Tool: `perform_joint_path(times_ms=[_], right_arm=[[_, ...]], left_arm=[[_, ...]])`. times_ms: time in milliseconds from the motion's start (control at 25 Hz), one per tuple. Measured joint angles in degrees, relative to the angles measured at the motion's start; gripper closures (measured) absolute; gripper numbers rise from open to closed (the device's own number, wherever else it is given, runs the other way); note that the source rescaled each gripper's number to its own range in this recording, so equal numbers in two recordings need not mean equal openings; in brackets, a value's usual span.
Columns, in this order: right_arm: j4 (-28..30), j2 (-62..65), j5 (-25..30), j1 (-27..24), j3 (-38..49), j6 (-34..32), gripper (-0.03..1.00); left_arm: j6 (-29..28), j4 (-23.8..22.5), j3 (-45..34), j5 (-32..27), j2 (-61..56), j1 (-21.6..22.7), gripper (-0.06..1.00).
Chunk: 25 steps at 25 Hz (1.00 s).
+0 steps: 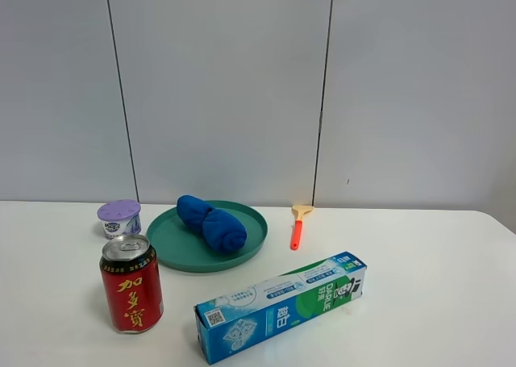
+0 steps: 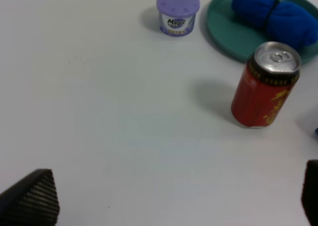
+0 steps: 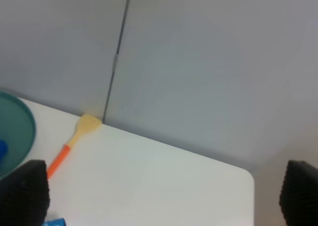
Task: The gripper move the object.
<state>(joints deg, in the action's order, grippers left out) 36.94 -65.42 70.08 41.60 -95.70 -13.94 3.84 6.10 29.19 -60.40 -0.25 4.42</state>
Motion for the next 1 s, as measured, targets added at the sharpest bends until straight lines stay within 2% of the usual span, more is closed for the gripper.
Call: perform_joint_path(times_ms=[160, 400, 480, 680, 800, 1000], right_arm=[[4.1, 6.4, 0.1, 0.0, 7.2, -3.6, 0.07], [5.4, 10.2, 0.2, 0.0, 12.9, -5.4, 0.07], [5.0, 10.2, 0.2, 0.0, 13.5, -4.5, 0.07], [-0.2, 10.2, 0.2, -0.8, 13.5, 1.8, 0.07], [-5.8, 10.3, 0.2, -7.4, 13.5, 5.9, 0.07], [-19.5, 10.4, -3.0, -25.0, 13.5, 13.9, 0.08]], left_arm=[[0.0, 0.0, 0.0, 0.0, 0.0, 0.0, -0.06], [0.0, 0.0, 0.0, 0.0, 0.0, 0.0, -0.06], [0.0, 0.0, 0.0, 0.0, 0.0, 0.0, -0.06], [0.0, 0.0, 0.0, 0.0, 0.0, 0.0, -0.06], [0.0, 0.0, 0.0, 0.0, 0.0, 0.0, -0.06], [0.0, 0.0, 0.0, 0.0, 0.0, 0.0, -0.06]])
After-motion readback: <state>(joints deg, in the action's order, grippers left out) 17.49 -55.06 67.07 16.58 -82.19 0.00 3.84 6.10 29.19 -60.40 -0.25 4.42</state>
